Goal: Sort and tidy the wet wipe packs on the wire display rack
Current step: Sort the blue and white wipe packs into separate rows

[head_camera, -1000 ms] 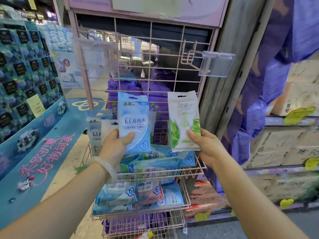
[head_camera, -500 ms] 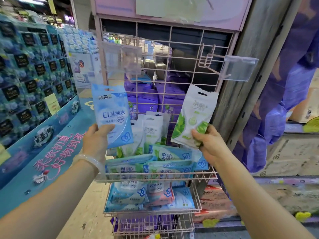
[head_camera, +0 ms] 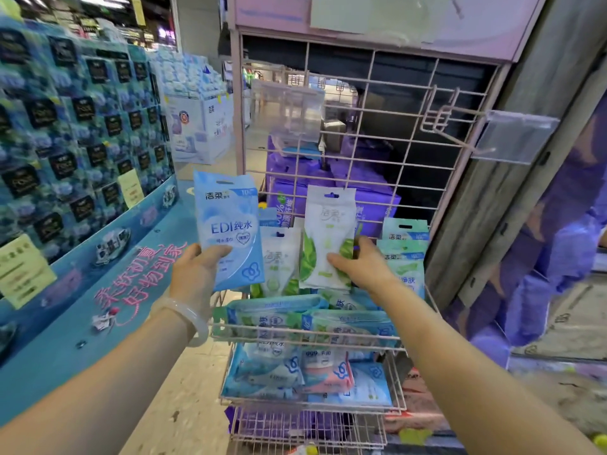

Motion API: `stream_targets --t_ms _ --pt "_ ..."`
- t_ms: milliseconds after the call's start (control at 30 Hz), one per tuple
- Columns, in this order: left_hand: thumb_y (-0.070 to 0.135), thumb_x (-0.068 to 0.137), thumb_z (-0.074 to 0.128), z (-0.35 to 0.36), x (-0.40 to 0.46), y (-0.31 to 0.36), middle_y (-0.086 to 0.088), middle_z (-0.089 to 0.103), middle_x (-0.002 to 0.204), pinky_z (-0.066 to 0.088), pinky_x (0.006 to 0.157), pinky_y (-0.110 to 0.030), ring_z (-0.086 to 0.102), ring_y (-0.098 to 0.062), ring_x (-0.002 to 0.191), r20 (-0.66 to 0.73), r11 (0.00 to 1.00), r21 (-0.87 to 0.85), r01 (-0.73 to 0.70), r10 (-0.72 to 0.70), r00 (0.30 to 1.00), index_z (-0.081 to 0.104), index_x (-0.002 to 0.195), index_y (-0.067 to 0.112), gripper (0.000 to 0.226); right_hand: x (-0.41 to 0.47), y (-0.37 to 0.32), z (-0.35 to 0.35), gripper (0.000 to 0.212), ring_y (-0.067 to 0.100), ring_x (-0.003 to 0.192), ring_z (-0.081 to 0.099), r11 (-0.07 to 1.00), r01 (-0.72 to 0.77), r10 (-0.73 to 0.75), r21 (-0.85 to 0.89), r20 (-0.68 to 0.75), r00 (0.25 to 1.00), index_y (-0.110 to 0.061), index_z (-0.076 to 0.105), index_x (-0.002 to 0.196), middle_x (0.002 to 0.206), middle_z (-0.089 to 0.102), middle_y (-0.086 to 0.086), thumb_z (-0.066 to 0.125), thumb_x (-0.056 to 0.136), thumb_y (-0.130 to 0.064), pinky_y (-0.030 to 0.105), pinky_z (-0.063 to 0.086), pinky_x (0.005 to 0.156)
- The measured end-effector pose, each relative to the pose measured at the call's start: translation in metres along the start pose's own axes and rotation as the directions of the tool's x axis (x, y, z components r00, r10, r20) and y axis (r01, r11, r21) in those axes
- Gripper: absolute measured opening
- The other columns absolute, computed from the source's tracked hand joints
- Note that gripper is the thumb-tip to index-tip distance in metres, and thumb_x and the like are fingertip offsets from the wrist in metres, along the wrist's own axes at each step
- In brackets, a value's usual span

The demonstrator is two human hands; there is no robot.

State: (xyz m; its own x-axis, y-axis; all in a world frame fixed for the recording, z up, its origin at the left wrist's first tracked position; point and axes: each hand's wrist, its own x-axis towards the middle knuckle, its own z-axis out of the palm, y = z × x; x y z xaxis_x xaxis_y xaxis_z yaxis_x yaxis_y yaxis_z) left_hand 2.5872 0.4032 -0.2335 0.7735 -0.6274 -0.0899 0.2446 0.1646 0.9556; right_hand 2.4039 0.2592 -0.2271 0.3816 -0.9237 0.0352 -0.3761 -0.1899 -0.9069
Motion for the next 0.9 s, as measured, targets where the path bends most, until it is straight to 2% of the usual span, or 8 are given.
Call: stream_targets --t_ms 100,200,300,467,533,667,800,900 --pt "0.019 0.085 0.059 0.002 0.010 -0.003 -0.012 0.064 0.102 0.043 0.094 -0.043 0.059 -0.028 0.094 0.139 0.982 0.143 0.122 -0.142 0.980 0.064 0.095 0.013 0.012 0.002 -0.002 -0.001 0.038 0.025 0.095 0.060 0.999 0.000 0.000 0.041 0.003 1.000 -0.009 0.049 0.107 0.107 0.061 0.008 0.070 0.077 -0.015 0.038 0.051 0.086" --pt "0.013 0.088 0.056 0.017 0.021 -0.003 -0.010 0.071 0.084 0.052 0.079 -0.028 0.065 -0.023 0.076 0.268 0.941 0.305 0.149 -0.235 0.934 0.060 0.106 0.002 0.022 0.003 -0.003 -0.005 0.032 0.028 0.096 0.061 0.991 0.016 -0.007 0.135 -0.069 0.998 -0.010 0.047 0.101 0.110 0.063 0.014 0.069 0.078 -0.010 0.044 0.052 0.088" --pt "0.010 0.084 0.063 0.033 0.026 -0.005 -0.016 0.067 0.105 0.049 0.086 -0.033 0.061 -0.026 0.090 0.327 0.865 0.490 0.105 -0.295 0.898 0.059 0.113 -0.006 0.034 0.003 0.000 -0.012 0.029 0.030 0.095 0.062 0.986 0.053 -0.028 0.158 -0.158 0.987 -0.013 0.045 0.096 0.104 0.063 0.014 0.068 0.078 -0.007 0.046 0.052 0.086" --pt "0.028 0.065 0.081 0.041 0.028 -0.015 0.003 0.066 0.102 0.043 0.068 -0.012 0.058 -0.012 0.081 0.274 0.747 0.663 0.047 -0.300 0.914 0.061 0.105 0.012 0.048 -0.001 0.013 -0.020 0.031 0.031 0.096 0.062 0.971 0.091 -0.043 0.220 -0.216 0.975 -0.014 0.043 0.098 0.099 0.062 0.008 0.066 0.079 -0.007 0.048 0.052 0.087" --pt "0.027 0.065 0.081 0.042 0.028 -0.017 0.007 0.067 0.093 0.044 0.065 -0.007 0.059 -0.006 0.077 0.344 0.760 0.650 0.012 -0.308 0.887 0.064 0.093 0.018 0.035 -0.001 0.016 -0.023 0.028 0.024 0.090 0.063 0.951 0.125 -0.057 0.282 -0.236 0.970 -0.017 0.044 0.092 0.097 0.062 0.006 0.066 0.079 -0.006 0.041 0.055 0.080" --pt "0.013 0.069 0.078 0.032 0.029 -0.011 -0.003 0.071 0.104 0.050 0.088 -0.031 0.067 -0.019 0.093 0.377 0.880 0.474 -0.018 -0.185 0.908 0.066 0.100 0.011 0.033 0.002 0.013 -0.028 0.031 0.010 0.085 0.062 0.893 0.148 -0.069 0.426 -0.195 0.978 -0.027 0.046 0.085 0.093 0.062 -0.005 0.064 0.080 -0.003 0.024 0.053 0.066" --pt "0.013 0.068 0.068 0.001 0.041 0.012 0.002 0.076 0.090 0.058 0.062 -0.024 0.072 -0.014 0.074 0.444 0.999 0.023 0.040 -0.047 0.895 0.069 0.092 0.012 0.024 0.008 0.006 -0.020 0.031 0.010 0.088 0.064 0.849 0.152 -0.105 0.506 -0.120 0.987 -0.026 0.049 0.090 0.096 0.065 -0.005 0.066 0.078 -0.003 0.028 0.054 0.074" --pt "0.018 0.061 0.068 -0.018 0.044 0.021 0.002 0.077 0.080 0.059 0.060 -0.026 0.073 -0.014 0.070 0.431 0.999 -0.002 0.035 -0.030 0.902 0.067 0.094 0.011 0.034 0.008 0.001 0.002 0.028 0.012 0.085 0.064 0.899 0.150 -0.140 0.412 -0.055 0.989 -0.022 0.050 0.091 0.096 0.066 0.000 0.068 0.077 -0.005 0.025 0.053 0.072"
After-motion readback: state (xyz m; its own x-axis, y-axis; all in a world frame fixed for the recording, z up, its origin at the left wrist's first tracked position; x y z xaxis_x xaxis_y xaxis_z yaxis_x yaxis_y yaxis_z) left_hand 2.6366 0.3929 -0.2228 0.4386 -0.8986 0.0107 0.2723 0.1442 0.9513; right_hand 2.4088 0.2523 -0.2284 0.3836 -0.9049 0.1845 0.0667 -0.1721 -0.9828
